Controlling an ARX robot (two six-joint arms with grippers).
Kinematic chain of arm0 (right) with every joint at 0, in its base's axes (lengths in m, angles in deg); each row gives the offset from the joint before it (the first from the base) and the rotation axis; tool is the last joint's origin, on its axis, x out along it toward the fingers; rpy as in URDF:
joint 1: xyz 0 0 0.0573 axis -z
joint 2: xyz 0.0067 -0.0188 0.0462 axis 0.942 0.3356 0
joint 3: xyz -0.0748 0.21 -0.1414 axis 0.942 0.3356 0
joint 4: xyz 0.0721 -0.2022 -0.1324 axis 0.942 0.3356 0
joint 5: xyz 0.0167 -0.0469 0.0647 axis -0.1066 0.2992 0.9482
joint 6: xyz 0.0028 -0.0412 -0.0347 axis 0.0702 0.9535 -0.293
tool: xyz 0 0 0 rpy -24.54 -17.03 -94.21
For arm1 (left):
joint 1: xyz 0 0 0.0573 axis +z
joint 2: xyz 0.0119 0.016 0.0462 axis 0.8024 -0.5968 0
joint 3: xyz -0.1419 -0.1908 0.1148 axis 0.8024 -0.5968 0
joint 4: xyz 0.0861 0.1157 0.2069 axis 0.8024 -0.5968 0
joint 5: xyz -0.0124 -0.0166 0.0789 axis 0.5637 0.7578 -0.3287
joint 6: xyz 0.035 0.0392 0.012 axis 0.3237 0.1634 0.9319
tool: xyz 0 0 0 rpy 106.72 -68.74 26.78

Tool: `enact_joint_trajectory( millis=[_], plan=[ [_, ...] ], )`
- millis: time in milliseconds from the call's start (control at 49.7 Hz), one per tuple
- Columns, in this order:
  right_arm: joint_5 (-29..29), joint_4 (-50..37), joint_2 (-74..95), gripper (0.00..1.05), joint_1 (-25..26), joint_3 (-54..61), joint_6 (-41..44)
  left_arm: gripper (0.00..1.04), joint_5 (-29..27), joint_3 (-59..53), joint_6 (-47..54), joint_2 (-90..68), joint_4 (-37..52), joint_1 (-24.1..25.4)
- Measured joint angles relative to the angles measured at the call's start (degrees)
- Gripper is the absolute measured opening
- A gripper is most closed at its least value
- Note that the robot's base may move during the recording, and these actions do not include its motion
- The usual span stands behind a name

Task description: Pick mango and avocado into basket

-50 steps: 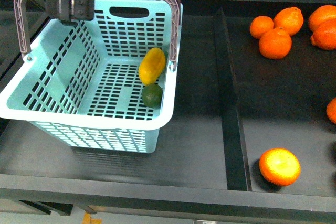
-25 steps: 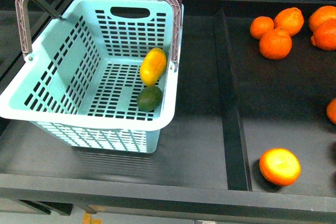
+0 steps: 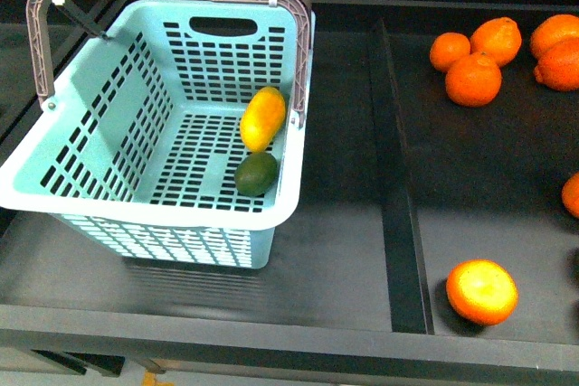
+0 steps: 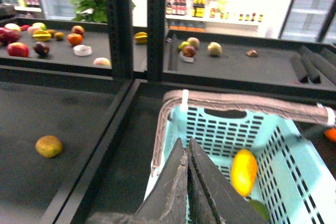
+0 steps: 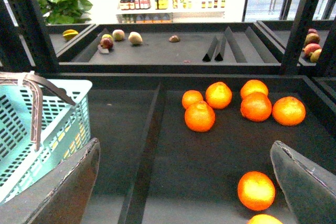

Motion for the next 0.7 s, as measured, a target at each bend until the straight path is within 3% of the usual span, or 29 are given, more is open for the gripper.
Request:
enact_joint_trajectory(
  millis=[141, 704],
  plan=[
    [0.0, 0.0, 0.0, 0.96, 0.0, 0.0, 0.0, 0.02, 1.5, -2.2, 0.1, 6.3, -4.3, 2.9],
    [0.0, 0.0, 0.0, 0.96, 0.0, 0.0, 0.0, 0.02, 1.8, -5.3, 0.2, 33.9, -27.8, 2.9]
  ],
)
